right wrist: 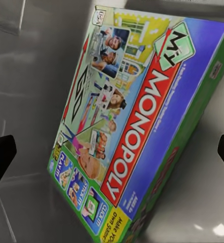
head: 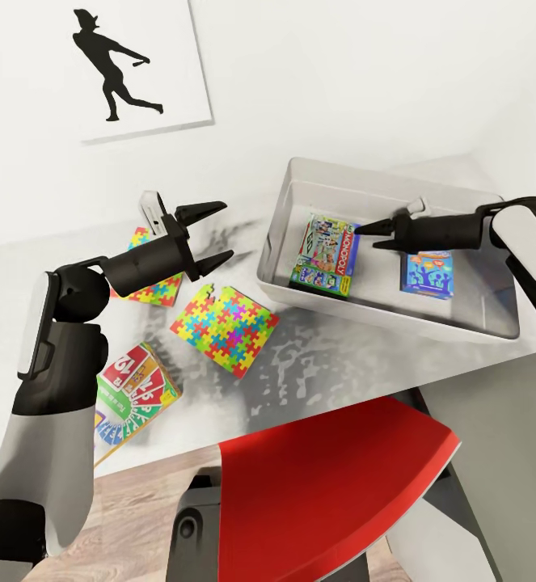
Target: Put all the toys in the child's room - the three board games (two on the bed and one on the table), the two jigsaw puzzles on the table, and the tennis ball on the table - inside the toy box on the table in the child's room.
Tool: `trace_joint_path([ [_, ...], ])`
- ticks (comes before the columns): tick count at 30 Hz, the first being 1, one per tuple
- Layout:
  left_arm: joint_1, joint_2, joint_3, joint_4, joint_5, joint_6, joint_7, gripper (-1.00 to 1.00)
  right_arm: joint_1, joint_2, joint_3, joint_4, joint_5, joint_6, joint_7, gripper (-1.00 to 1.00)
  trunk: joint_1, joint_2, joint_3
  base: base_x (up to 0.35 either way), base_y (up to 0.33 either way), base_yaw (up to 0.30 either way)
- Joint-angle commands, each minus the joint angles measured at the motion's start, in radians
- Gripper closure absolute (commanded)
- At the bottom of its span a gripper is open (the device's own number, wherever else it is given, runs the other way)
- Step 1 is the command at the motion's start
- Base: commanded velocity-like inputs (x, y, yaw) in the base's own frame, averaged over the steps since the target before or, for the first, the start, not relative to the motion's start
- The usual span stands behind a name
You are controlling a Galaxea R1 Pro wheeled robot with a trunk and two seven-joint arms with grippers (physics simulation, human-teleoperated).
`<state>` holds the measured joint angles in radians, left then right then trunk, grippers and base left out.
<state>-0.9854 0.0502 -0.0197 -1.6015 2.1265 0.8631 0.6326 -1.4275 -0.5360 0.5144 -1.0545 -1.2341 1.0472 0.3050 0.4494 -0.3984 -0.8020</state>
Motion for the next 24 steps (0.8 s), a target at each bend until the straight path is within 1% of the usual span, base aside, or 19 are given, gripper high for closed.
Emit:
trace_joint_path([
  [1, 0.0, 0.0, 0.0, -0.001, 0.01, -0.001, 0.01, -1.0, -0.001, -0.001, 0.003, -0.001, 0.009, 0.0, 0.011, -1.0, 0.001, -0.002, -0.001, 0.0, 0.0, 0.0],
  [9, 0.001, 0.001, 0.0, -0.001, 0.01, -0.002, 0.01, -1.0, -0.001, -0.002, 0.003, -0.027, 0.007, 0.0, 0.011, -1.0, 0.001, -0.002, -0.001, 0.0, 0.0, 0.0],
  [17, 0.003, 0.001, 0.0, 0.0, 0.01, -0.002, 0.015, -1.0, 0.004, -0.013, 0.003, -0.063, 0.006, 0.0, 0.011, -1.0, 0.001, -0.002, 0.001, 0.0, 0.0, 0.0],
  [24, 0.004, 0.002, 0.0, 0.0, 0.01, -0.002, 0.018, -1.0, 0.007, -0.021, 0.002, -0.082, 0.007, 0.0, 0.011, -1.0, 0.001, -0.002, 0.009, 0.0, 0.0, 0.0],
])
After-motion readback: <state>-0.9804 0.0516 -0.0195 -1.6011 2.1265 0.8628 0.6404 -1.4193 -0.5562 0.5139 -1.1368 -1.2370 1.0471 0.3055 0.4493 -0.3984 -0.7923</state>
